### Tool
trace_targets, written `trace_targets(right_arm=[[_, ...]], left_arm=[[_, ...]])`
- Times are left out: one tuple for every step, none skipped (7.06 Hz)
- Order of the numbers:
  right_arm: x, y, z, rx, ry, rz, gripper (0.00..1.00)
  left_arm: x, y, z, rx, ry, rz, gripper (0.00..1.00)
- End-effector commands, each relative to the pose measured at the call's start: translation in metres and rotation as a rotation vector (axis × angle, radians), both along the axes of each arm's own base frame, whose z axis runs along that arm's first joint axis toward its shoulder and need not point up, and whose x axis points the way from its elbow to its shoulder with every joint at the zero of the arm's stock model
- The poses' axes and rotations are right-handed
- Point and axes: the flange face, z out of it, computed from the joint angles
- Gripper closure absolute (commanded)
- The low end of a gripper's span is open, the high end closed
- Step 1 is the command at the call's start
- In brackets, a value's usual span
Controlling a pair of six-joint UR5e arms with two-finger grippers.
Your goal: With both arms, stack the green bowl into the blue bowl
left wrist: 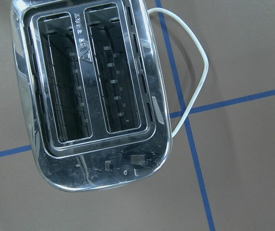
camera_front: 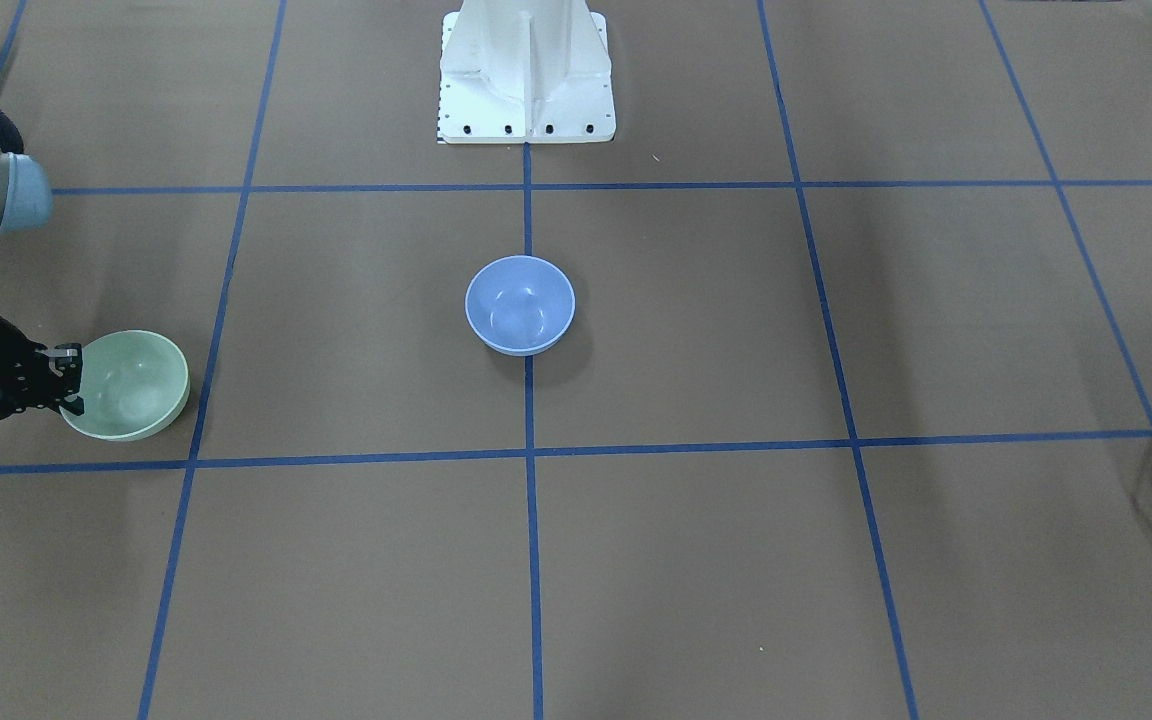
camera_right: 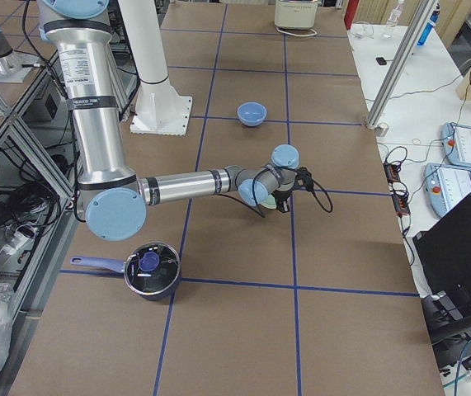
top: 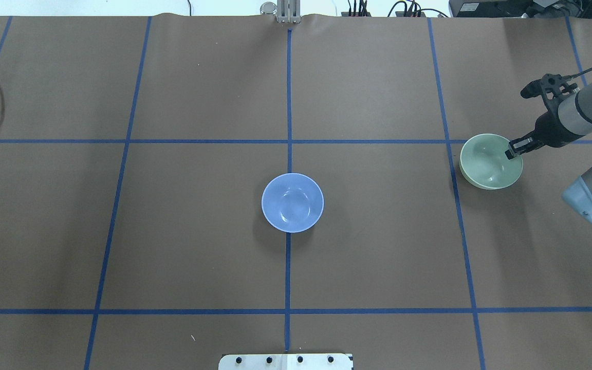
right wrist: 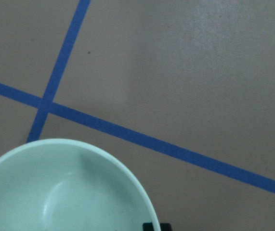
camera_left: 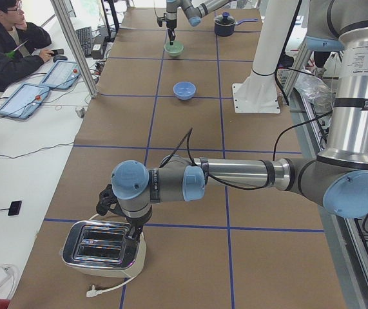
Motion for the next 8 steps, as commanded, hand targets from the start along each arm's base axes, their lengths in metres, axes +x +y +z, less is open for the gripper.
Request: trace_targets(right_arm=[[0.006,-0.015,-0.04,-0.056,-0.096,0.033,1.0],[-0.001,-0.025,-0.078,-0.117,-0.149,0.094,1.0],[-0.014,-0.029,-0.12,-0.166,-0.198,0.144,1.0],[-0.049,-0.017,-0.164,-0.212,-0.241,0.161,1.0],[-0.091,-0.005,-0.217,-0.234,-0.28,0.202,1.0],[-0.143,0.021,-0.256,-0.256,-0.296,0.247,1.0],[-0.183,0.041,-0.296,-0.272,-0.274,0.276,1.0],[-0.226,0.068,-0.335,-0.257,-0.204,0.303,1.0]], left_arm=[[0.001,0.0,-0.003,-0.039,0.02,-0.048,0.01],[0.001,0.0,-0.003,-0.049,0.021,-0.051,0.01],[0.001,0.0,-0.004,-0.072,0.025,-0.076,0.01],[0.002,-0.001,-0.005,-0.073,0.033,-0.081,0.01],[0.003,-0.002,-0.007,-0.072,0.042,-0.083,0.01],[0.004,-0.002,-0.007,-0.073,0.042,-0.082,0.01],[0.004,-0.003,-0.008,-0.071,0.041,-0.082,0.01],[0.004,-0.002,-0.006,-0.073,0.041,-0.082,0.01]])
